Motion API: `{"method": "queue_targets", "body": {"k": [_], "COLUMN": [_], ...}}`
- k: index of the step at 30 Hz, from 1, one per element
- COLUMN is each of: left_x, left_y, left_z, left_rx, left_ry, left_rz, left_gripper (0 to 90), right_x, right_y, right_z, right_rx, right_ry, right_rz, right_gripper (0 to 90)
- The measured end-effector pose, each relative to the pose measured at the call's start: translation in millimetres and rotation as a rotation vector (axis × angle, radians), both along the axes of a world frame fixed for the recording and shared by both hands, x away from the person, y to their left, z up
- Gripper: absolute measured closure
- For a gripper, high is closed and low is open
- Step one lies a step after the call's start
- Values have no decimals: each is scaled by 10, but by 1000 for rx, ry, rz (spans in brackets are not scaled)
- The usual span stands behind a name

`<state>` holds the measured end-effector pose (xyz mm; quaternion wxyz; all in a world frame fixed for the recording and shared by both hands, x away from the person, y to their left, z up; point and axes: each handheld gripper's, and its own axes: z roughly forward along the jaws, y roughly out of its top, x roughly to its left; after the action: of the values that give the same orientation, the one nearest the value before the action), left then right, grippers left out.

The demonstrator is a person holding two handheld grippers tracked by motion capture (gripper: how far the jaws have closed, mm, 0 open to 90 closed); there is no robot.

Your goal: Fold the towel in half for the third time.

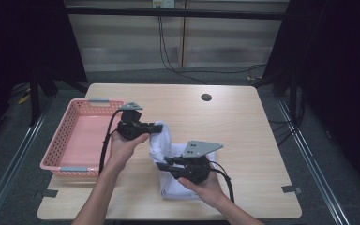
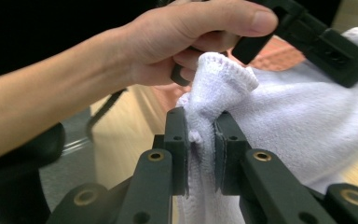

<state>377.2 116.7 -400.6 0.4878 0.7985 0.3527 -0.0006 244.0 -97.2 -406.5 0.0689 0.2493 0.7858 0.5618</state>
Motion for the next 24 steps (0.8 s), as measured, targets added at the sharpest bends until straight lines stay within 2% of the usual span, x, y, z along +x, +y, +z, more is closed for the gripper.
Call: {"method": "queue_targets", "body": {"k": [3, 4, 5, 6, 7, 8, 9, 10, 11, 12, 13, 16, 18, 19, 20, 22, 23, 24], "left_x": [19, 22, 22, 32, 32, 36, 29, 33, 33, 38, 47, 70, 85, 85, 94, 90, 87, 61], "left_y": [-261, -323, -323, -492, -492, -591, -726, -816, -816, -883, -997, -1147, -1197, -1197, -1230, -1251, -1253, -1244], "left_z": [-53, -67, -67, -110, -110, -131, -170, -213, -213, -252, -334, -492, -558, -558, -571, -546, -520, -420], "left_rx": [6, 8, 8, 18, 18, 28, 38, 51, 51, 65, 98, 110, 87, 87, 55, 40, 28, -2], "left_ry": [6, 7, 7, 18, 18, 24, 17, 17, 17, 24, 29, 48, 64, 64, 64, 57, 51, 19], "left_rz": [-32, -41, -41, -50, -50, -60, -77, -89, -89, -96, -101, -118, -132, -132, -138, -133, -137, -135], "left_gripper": [791, 789, 787, 783, 782, 782, 781, 780, 778, 774, 772, 752, 712, 691, 654, 561, 561, 479], "right_x": [-49, -70, -70, -100, -100, -106, -138, -151, -151, -183, -189, -219, -258, -258, -313, -357, -357, -406], "right_y": [-195, -278, -278, -411, -411, -463, -611, -656, -656, -786, -827, -986, -1042, -1042, -1116, -1186, -1186, -1255], "right_z": [-55, -91, -91, -154, -154, -181, -261, -288, -288, -376, -409, -571, -636, -636, -681, -683, -683, -652], "right_rx": [4, 7, 7, 29, 29, 43, 56, 52, 52, 41, 32, -6, -42, -42, -68, -86, -86, -95], "right_ry": [15, 22, 22, 49, 49, 65, 101, 109, 109, 129, 136, 178, 191, 191, 205, 209, 209, 200], "right_rz": [-28, -37, -37, -61, -61, -70, -90, -97, -97, -113, -121, -156, -168, -168, -180, -189, -189, -217], "right_gripper": [779, 779, 779, 775, 775, 774, 773, 772, 772, 761, 759, 748, 726, 726, 701, 618, 618, 505]}}
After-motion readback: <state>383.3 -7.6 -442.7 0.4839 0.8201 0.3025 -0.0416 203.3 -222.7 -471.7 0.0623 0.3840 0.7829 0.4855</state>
